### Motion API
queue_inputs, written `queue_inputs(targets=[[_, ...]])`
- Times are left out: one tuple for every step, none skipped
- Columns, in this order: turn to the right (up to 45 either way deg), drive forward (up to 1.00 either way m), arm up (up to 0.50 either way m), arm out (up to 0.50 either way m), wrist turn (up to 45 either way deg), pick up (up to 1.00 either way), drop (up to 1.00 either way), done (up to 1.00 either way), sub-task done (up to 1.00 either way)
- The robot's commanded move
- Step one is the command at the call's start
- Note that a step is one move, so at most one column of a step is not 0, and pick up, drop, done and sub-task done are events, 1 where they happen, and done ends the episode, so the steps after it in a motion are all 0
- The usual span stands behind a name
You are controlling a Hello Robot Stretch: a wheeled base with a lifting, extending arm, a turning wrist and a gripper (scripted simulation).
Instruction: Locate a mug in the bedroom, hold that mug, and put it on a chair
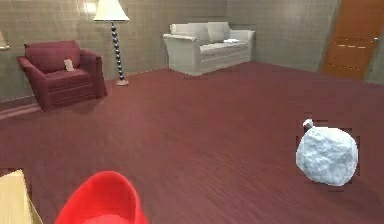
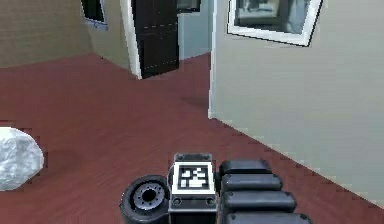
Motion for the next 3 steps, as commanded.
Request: queue_inputs(targets=[[-45.0, 0.0, 0.0, 0.0, 0.0, 0.0, 0.0, 0.0, 0.0], [-45.0, 0.0, 0.0, 0.0, 0.0, 0.0, 0.0, 0.0, 0.0], [-30.0, 0.0, 0.0, 0.0, 0.0, 0.0, 0.0, 0.0, 0.0]])
